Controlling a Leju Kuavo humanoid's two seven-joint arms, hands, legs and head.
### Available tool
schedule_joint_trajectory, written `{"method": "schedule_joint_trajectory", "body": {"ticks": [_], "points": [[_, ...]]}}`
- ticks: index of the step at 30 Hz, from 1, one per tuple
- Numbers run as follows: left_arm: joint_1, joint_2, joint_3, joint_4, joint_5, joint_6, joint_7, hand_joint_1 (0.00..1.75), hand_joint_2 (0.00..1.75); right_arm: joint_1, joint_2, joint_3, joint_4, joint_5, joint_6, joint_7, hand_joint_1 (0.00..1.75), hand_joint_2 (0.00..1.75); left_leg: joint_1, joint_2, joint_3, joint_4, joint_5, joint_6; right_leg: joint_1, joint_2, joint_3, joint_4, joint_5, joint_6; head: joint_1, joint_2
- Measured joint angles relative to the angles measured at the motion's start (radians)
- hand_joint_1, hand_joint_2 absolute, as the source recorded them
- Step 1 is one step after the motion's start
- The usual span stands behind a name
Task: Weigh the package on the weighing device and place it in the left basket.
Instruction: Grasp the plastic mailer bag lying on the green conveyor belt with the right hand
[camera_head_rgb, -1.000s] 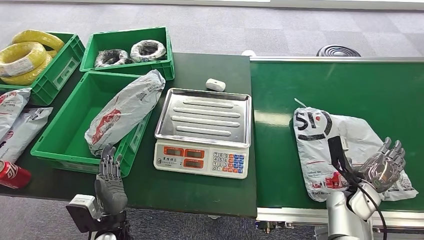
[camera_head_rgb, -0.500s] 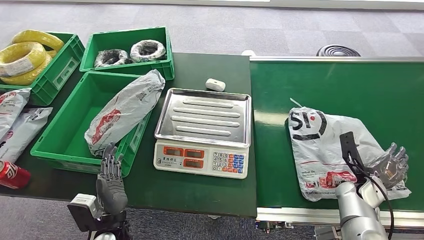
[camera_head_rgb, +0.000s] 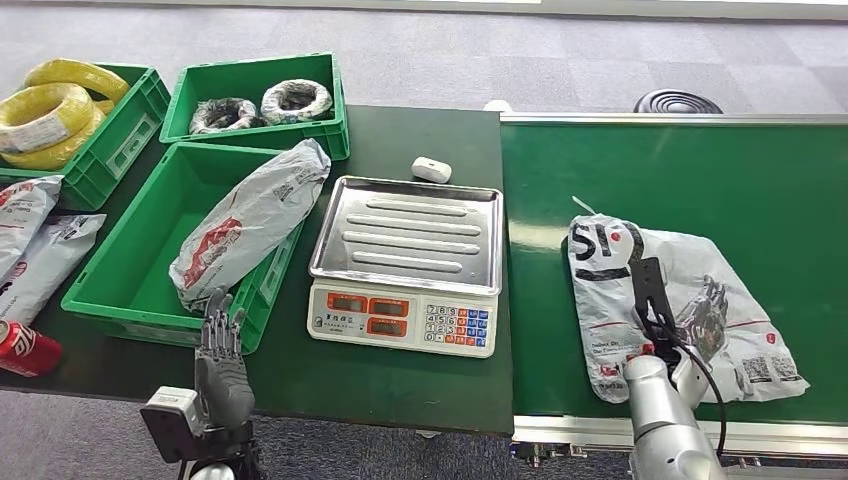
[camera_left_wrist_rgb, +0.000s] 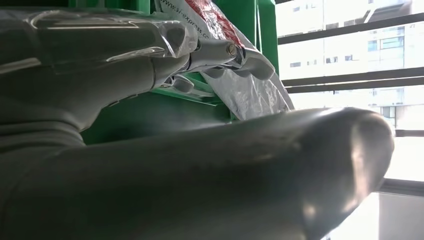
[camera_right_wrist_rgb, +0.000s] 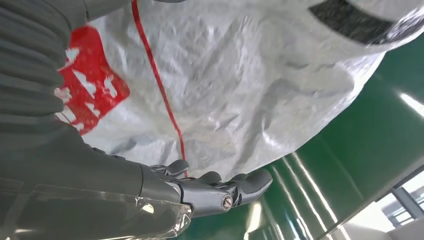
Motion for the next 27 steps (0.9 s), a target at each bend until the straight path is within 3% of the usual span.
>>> {"method": "schedule_joint_trajectory", "body": {"ticks": [7, 14, 17, 22, 27], "points": [[-0.004, 0.000, 0.003, 0.001, 0.002, 0.014, 0.000, 0.00, 0.00, 0.051, 0.083, 0.064, -0.083, -0.044, 0.001, -0.004, 0.00, 1.75, 0.000, 0.000, 0.000, 0.000, 0.000, 0.000, 0.000, 0.000, 0.000, 0.000, 0.000, 0.000, 0.000, 0.000], [0.003, 0.002, 0.003, 0.001, 0.004, 0.021, 0.000, 0.00, 0.00, 0.087, 0.118, 0.107, -0.117, -0.073, 0.002, -0.007, 0.00, 1.75, 0.000, 0.000, 0.000, 0.000, 0.000, 0.000, -0.001, 0.000, 0.000, 0.000, 0.000, 0.000, 0.000, 0.000], [0.006, 0.003, 0.003, 0.001, 0.005, 0.027, 0.000, 0.00, 0.00, 0.101, 0.123, 0.128, -0.125, -0.056, -0.012, 0.028, 0.00, 1.75, 0.000, 0.000, 0.000, 0.000, 0.000, 0.000, 0.000, 0.000, 0.000, 0.000, 0.000, 0.000, 0.000, 0.000], [0.008, 0.006, 0.002, 0.001, 0.009, 0.034, 0.000, 0.00, 0.00, 0.124, 0.104, 0.146, -0.183, 0.062, -0.048, 0.143, 0.00, 1.75, 0.000, 0.000, -0.001, 0.000, 0.000, 0.000, -0.001, 0.000, -0.001, 0.000, 0.000, 0.000, 0.000, 0.000], [0.008, 0.011, -0.004, 0.001, 0.023, 0.024, -0.001, 0.00, 0.00, 0.086, 0.002, 0.109, -0.165, 0.094, -0.051, 0.199, 0.00, 1.75, -0.002, -0.001, -0.001, 0.000, 0.000, 0.000, -0.003, -0.001, -0.001, 0.000, 0.000, 0.000, 0.000, 0.000]]}}
